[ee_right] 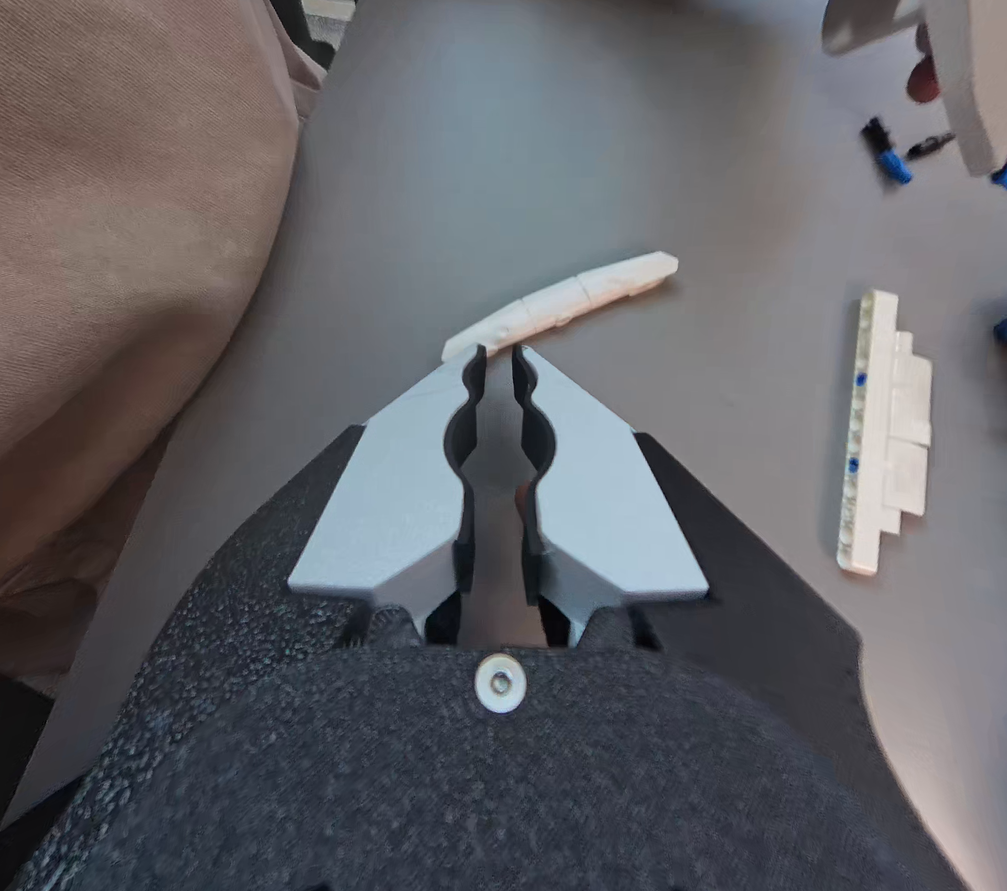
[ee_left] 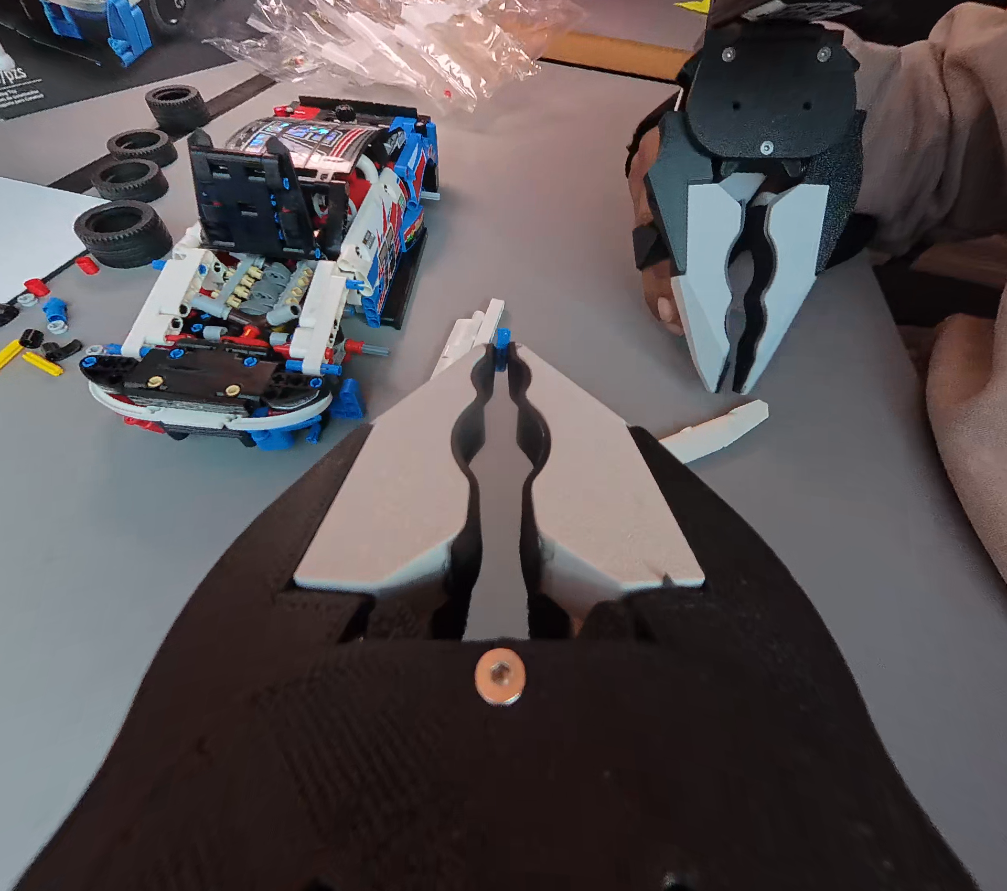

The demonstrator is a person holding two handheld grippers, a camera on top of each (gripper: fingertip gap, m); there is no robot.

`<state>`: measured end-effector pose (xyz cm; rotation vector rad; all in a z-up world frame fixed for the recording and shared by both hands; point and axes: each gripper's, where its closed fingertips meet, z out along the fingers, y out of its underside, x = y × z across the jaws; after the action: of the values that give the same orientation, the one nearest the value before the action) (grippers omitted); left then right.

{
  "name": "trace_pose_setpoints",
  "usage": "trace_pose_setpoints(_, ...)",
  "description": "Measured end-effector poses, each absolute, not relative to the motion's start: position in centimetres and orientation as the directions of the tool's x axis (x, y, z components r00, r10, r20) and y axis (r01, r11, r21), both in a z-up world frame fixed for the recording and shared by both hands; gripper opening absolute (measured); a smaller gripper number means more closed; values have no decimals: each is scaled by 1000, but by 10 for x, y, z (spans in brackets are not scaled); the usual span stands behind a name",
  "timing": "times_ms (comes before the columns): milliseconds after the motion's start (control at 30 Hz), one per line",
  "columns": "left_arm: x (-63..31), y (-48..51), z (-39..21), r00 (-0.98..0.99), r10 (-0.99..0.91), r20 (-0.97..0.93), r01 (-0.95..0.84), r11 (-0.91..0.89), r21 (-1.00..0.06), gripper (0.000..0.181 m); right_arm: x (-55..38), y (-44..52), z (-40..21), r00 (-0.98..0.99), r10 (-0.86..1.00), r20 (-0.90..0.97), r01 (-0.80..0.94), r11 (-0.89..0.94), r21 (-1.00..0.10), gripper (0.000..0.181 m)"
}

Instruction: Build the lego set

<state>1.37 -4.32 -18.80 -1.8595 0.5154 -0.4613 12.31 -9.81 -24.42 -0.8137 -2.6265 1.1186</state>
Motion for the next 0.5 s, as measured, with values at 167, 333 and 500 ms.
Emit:
trace_pose_setpoints(167,28,-48,-176,791,-606,85,-95,-258,-961,2,75,-66,-181,-663,740,114,242,355,-903,8)
trace_pose_setpoints(333,50,-53,-165,730,-670,138,-36,-240,-970,2,61,-48,-148,-528,816,235,49,306,-951,13)
trace_pose_setpoints(500,70,-61,-169,674,-727,130,-71,-240,-968,2,68,-68,-164,-593,732,335,16,427,-904,14)
